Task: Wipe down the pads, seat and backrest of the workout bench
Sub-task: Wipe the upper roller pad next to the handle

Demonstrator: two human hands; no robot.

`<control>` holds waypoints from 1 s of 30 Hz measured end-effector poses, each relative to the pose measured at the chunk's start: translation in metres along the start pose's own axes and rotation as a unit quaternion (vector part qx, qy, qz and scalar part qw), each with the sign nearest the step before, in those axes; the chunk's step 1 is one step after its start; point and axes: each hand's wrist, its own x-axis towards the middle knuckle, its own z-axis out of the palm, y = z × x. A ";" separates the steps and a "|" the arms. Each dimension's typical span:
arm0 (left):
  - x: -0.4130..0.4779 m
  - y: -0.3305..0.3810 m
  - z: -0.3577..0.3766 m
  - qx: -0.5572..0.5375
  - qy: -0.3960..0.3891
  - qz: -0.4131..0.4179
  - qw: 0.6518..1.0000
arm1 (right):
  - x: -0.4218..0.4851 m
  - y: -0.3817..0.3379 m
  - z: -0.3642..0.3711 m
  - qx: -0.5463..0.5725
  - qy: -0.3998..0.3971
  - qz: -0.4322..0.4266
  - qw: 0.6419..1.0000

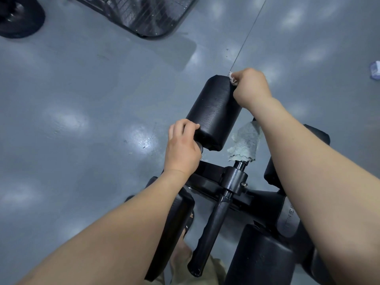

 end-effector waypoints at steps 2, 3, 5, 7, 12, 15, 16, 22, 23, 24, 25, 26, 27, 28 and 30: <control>0.001 0.002 -0.001 -0.013 0.004 -0.034 0.999 | -0.002 0.002 0.000 -0.023 0.000 -0.002 1.000; 0.002 0.003 -0.001 -0.016 0.005 -0.051 0.999 | -0.001 0.003 0.000 -0.031 0.001 -0.003 1.000; 0.003 0.003 -0.001 -0.014 -0.003 -0.068 0.998 | 0.002 0.006 0.000 -0.024 0.001 0.008 1.000; 0.003 0.001 0.000 -0.013 -0.011 -0.077 0.997 | 0.002 0.005 0.001 0.000 0.003 0.018 1.000; 0.003 0.000 0.001 -0.014 -0.006 -0.094 0.995 | 0.001 0.004 0.004 0.039 0.036 0.007 0.999; 0.003 0.000 0.001 -0.018 -0.004 -0.092 0.996 | 0.000 0.005 0.007 0.025 0.033 -0.015 0.999; 0.003 0.000 0.000 -0.020 -0.005 -0.092 0.996 | -0.001 0.005 0.008 0.021 0.030 -0.023 0.999; 0.003 0.001 -0.001 -0.024 -0.008 -0.093 0.995 | 0.000 0.003 0.002 -0.006 -0.007 -0.023 1.000; 0.004 0.001 0.000 -0.024 -0.008 -0.096 0.995 | -0.001 0.002 0.000 -0.024 -0.013 -0.028 0.999; 0.004 0.001 -0.001 -0.025 -0.009 -0.099 0.995 | -0.004 0.000 -0.001 -0.042 -0.014 -0.039 0.998; 0.004 0.001 -0.001 -0.026 -0.011 -0.101 0.994 | -0.008 -0.002 0.000 -0.058 -0.011 -0.054 0.997; 0.003 0.001 -0.001 -0.027 -0.012 -0.102 0.994 | -0.013 -0.003 0.001 -0.071 -0.009 -0.070 0.995; 0.003 0.001 -0.001 -0.028 -0.013 -0.103 0.994 | -0.017 -0.005 0.003 -0.082 -0.008 -0.081 0.993; 0.003 0.002 -0.001 -0.029 -0.013 -0.103 0.994 | -0.022 -0.007 0.006 -0.090 -0.008 -0.085 0.992; 0.003 0.001 -0.001 -0.030 -0.015 -0.105 0.994 | -0.030 -0.010 0.009 -0.096 -0.006 -0.086 0.992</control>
